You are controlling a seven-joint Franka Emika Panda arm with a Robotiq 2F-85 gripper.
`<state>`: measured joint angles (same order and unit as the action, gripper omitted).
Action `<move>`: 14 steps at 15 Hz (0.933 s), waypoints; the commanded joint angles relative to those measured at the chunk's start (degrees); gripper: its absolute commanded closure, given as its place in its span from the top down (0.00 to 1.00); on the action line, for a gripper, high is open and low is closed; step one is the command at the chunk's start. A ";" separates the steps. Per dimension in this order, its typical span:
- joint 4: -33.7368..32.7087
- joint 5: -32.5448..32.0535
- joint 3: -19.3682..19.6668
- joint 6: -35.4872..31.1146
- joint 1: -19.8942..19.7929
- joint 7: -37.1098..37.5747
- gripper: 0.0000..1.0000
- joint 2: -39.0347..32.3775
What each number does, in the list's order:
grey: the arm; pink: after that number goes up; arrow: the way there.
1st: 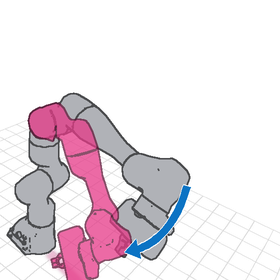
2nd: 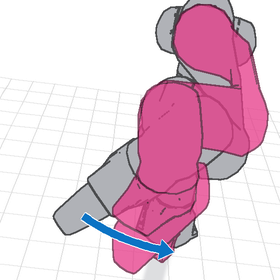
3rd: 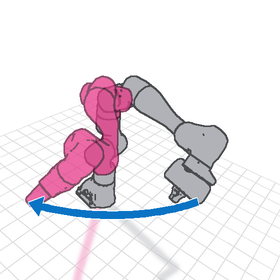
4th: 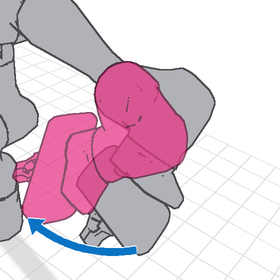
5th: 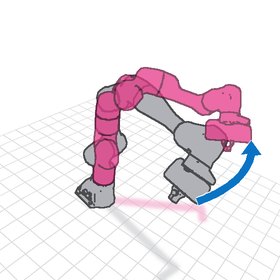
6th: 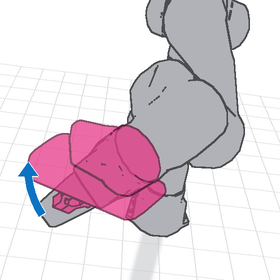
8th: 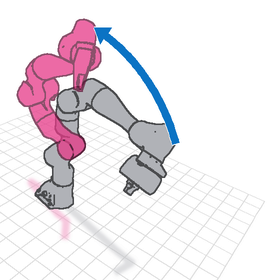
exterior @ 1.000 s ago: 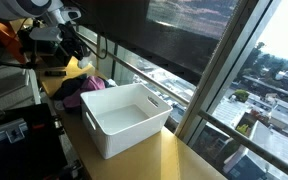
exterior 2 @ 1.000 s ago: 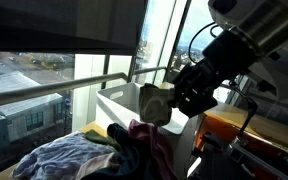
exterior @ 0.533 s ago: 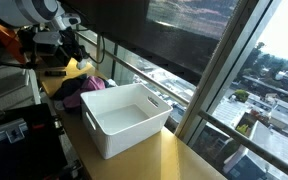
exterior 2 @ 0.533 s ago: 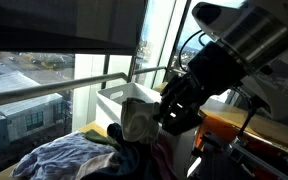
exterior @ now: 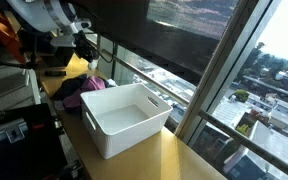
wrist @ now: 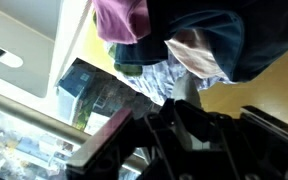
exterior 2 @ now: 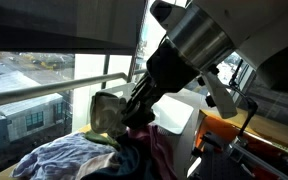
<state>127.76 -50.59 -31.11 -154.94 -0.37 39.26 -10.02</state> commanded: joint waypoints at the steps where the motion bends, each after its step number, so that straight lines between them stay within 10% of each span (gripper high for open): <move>1: -6.86 -3.66 1.02 3.89 2.46 3.11 0.42 -7.73; 5: -6.92 -1.48 1.77 3.67 0.07 0.59 0.69 -9.06; 6: -5.04 3.36 9.47 1.18 5.88 -2.48 0.78 -6.66; 9: 4.82 8.86 15.21 -1.96 4.87 -6.72 0.99 -0.18; 13: 18.44 12.04 12.40 -4.33 -4.28 -10.50 1.00 8.19; 14: 10.80 8.75 12.60 -2.28 -2.24 -7.54 1.00 1.31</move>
<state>138.72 -41.79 -18.51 -157.25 -2.67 31.67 -8.62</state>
